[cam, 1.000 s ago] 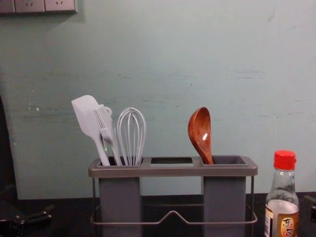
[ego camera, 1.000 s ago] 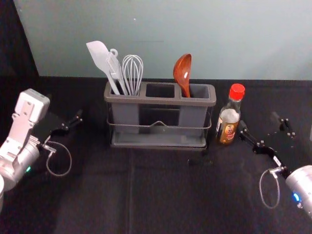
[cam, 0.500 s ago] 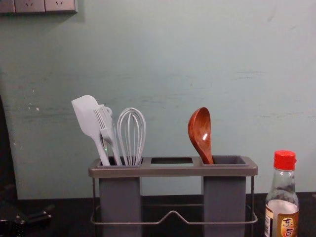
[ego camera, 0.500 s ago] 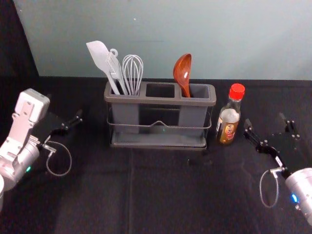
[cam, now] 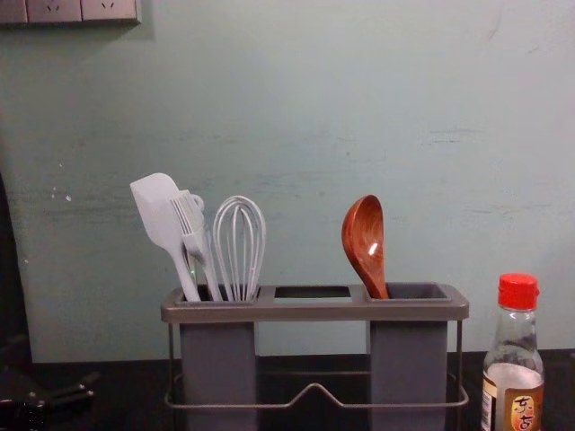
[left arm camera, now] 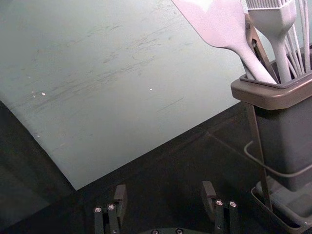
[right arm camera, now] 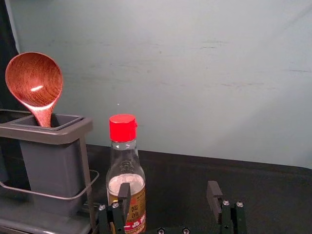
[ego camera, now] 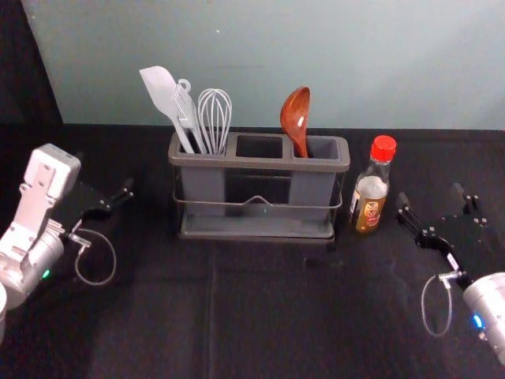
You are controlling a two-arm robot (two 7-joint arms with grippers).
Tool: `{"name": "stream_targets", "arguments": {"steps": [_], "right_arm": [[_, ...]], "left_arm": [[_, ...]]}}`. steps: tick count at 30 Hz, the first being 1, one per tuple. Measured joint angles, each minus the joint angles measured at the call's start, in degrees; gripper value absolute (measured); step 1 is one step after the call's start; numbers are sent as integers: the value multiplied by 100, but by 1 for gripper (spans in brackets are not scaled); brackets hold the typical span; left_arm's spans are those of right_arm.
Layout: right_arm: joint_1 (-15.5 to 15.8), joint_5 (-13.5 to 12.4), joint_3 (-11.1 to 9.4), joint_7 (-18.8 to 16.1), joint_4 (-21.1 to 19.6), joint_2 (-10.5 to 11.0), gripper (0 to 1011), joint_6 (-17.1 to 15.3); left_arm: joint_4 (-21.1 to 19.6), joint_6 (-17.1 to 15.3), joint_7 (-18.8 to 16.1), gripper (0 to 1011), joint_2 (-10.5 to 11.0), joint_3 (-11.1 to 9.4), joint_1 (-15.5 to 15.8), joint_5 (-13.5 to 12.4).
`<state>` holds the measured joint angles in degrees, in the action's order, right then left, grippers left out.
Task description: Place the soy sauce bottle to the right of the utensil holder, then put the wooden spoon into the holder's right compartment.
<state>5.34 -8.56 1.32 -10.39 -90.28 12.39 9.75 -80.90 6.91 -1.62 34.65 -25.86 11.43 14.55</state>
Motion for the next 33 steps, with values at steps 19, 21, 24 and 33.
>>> {"name": "stream_targets", "arguments": {"steps": [19, 21, 24, 33], "right_arm": [[2, -2, 9, 5, -3, -3, 1003, 1], [2, -2, 9, 8, -4, -3, 1003, 1], [2, -2, 10, 12, -5, -3, 1003, 1], [2, -2, 10, 14, -4, -3, 1003, 1]], "left_arm": [[0, 0, 0, 1005, 0, 0, 0, 0], [0, 0, 0, 1005, 0, 0, 0, 0], [0, 0, 0, 1005, 0, 0, 0, 0], [0, 0, 0, 1005, 0, 0, 0, 0]]}}
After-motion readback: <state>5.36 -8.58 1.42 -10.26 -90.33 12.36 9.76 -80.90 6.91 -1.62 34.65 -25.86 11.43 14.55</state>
